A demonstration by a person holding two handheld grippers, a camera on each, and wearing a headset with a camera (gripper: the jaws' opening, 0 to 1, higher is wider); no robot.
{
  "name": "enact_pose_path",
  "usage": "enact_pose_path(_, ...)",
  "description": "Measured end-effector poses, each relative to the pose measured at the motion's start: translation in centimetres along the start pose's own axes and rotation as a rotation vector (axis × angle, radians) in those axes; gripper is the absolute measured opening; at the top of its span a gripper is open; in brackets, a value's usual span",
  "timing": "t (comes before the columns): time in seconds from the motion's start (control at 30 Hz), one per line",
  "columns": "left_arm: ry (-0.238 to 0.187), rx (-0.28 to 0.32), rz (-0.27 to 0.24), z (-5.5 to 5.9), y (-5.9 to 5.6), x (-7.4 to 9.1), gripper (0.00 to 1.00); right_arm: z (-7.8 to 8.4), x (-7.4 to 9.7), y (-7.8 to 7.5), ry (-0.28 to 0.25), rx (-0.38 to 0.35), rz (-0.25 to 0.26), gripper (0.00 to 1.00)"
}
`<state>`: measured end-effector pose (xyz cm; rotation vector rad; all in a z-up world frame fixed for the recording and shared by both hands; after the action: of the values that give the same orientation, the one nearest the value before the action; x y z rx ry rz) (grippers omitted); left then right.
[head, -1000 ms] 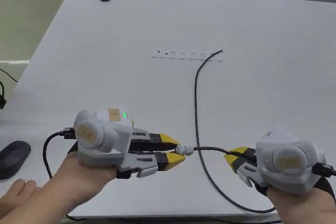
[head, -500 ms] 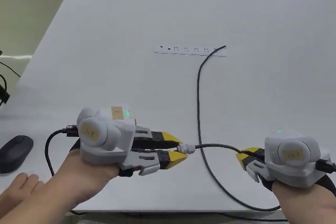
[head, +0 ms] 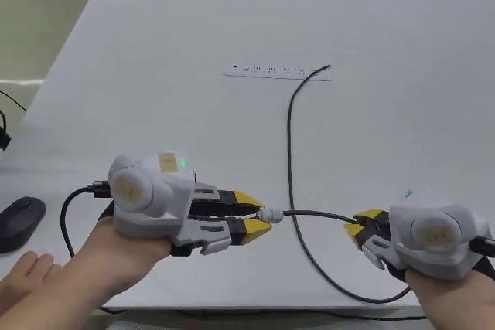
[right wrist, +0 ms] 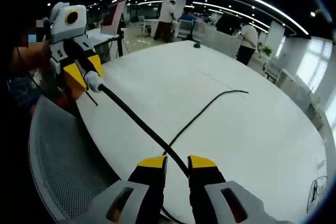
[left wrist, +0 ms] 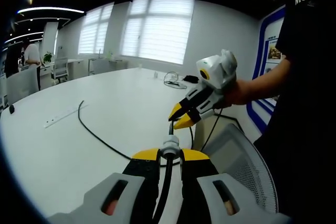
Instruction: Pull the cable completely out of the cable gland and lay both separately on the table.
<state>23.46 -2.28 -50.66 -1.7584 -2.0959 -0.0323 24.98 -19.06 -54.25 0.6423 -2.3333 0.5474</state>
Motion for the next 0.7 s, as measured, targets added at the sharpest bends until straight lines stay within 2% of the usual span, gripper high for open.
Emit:
enact_pose_path(0.07, -0.004, 0.001, 0.003, -0.1, -0.1, -0.1, 0.15, -0.7, 0.3, 0.4, -0.020, 0.041, -0.005, 0.14)
enact_pose_path(0.13, -0.002, -0.003, 0.009, -0.2, -0.2, -0.3, 0.15, -1.7, 0.7, 1.2, -0.046, 0.144, -0.011, 0.15)
enact_pose_path(0.2, -0.003, -0.005, 0.015, -0.3, -0.2, -0.4, 0.15, -2.5, 0.9, 2.3, -0.049, 0.220, -0.027, 0.21)
enact_pose_path(0.27, -0.001, -0.010, 0.015, -0.3, -0.1, -0.4, 0.15, -3.6, 1.2, 3.4, -0.088, 0.294, -0.036, 0.22)
enact_pose_path(0.43, -0.002, -0.007, 0.016, -0.3, 0.0, -0.4, 0.15, -5.4, 1.5, 6.0, -0.118, 0.390, -0.076, 0.20)
enact_pose_path(0.57, 0.001, -0.009, 0.018, -0.3, 0.0, -0.4, 0.15, -6.1, 1.2, 7.1, -0.136, 0.446, -0.092, 0.16)
enact_pose_path(0.7, 0.004, -0.012, 0.023, -0.3, -0.1, -0.5, 0.15, -6.5, 0.9, 7.5, -0.146, 0.479, -0.101, 0.13)
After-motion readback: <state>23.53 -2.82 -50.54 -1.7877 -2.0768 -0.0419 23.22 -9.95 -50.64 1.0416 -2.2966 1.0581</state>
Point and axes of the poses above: the centre of the closed fingertips' face, and the gripper's own axes: x roughly backward along the fingers, y roughly to its left, z roughly out of its underside, the point moved 4 cm from there along x, roughly backward along the fingers, and after that the axes turned 7 degrees about z, right-handed, at the moved point
